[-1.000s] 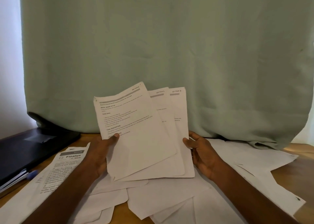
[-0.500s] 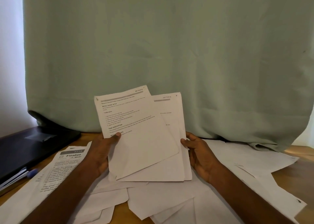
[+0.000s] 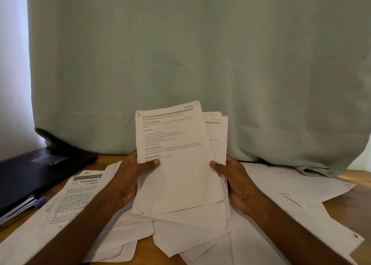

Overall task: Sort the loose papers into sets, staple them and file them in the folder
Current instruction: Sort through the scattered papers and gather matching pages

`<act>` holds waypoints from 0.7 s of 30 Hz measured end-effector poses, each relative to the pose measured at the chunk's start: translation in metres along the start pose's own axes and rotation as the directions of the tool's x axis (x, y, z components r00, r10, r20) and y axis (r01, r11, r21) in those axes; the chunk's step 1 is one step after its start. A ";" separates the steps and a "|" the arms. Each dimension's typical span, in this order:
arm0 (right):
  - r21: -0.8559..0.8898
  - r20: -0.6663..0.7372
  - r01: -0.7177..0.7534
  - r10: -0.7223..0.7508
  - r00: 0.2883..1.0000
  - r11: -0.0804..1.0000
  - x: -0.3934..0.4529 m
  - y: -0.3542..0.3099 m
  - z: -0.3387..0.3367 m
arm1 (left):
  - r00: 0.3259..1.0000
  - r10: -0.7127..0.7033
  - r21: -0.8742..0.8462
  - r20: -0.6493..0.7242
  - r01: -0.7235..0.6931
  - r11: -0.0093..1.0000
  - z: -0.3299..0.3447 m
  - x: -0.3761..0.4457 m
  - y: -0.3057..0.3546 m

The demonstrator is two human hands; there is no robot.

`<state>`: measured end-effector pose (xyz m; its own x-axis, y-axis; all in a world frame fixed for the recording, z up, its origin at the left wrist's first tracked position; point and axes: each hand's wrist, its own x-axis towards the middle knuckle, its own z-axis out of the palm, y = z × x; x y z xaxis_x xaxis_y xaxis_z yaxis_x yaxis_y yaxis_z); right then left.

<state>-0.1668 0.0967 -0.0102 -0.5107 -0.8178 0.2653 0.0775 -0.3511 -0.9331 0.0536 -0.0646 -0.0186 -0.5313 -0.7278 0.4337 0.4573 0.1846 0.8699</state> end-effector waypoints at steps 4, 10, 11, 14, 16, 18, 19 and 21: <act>-0.001 -0.069 0.143 -0.142 0.987 0.990 0.000 -0.018 0.004 | 0.999 0.037 0.100 0.027 -0.039 0.994 0.008 -0.005 0.004; -0.157 0.006 0.334 -0.337 0.941 0.930 -0.015 -0.017 0.014 | 0.977 0.205 0.333 0.055 -0.212 0.919 0.018 -0.013 0.013; -0.159 0.010 0.341 -0.344 0.939 0.926 -0.016 -0.016 0.017 | 0.976 0.209 0.346 0.063 -0.217 0.913 0.020 -0.015 0.013; -0.148 -0.013 0.380 -0.386 0.922 0.913 -0.021 -0.021 0.022 | 0.977 0.210 0.323 0.048 -0.214 0.922 0.025 -0.019 0.017; -0.139 -0.048 0.438 -0.448 0.893 0.888 -0.023 -0.027 0.021 | 0.976 0.212 0.269 0.045 -0.216 0.939 0.027 -0.020 0.021; -0.158 -0.064 0.494 -0.508 0.859 0.855 -0.025 -0.034 0.019 | 0.968 0.247 0.233 0.038 -0.249 0.940 0.028 -0.022 0.026; -0.169 -0.058 0.517 -0.532 0.845 0.839 -0.026 -0.037 0.019 | 0.961 0.276 0.224 0.023 -0.274 0.935 0.029 -0.023 0.028; -0.171 -0.023 0.537 -0.548 0.836 0.826 -0.028 -0.040 0.020 | 0.944 0.331 0.221 -0.003 -0.322 0.921 0.033 -0.025 0.029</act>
<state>-0.1389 0.1245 0.0248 -0.4895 -0.4809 0.7274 -0.3564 -0.6510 -0.6702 0.0565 -0.0190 0.0039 -0.3478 -0.6276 0.6965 0.4347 0.5503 0.7129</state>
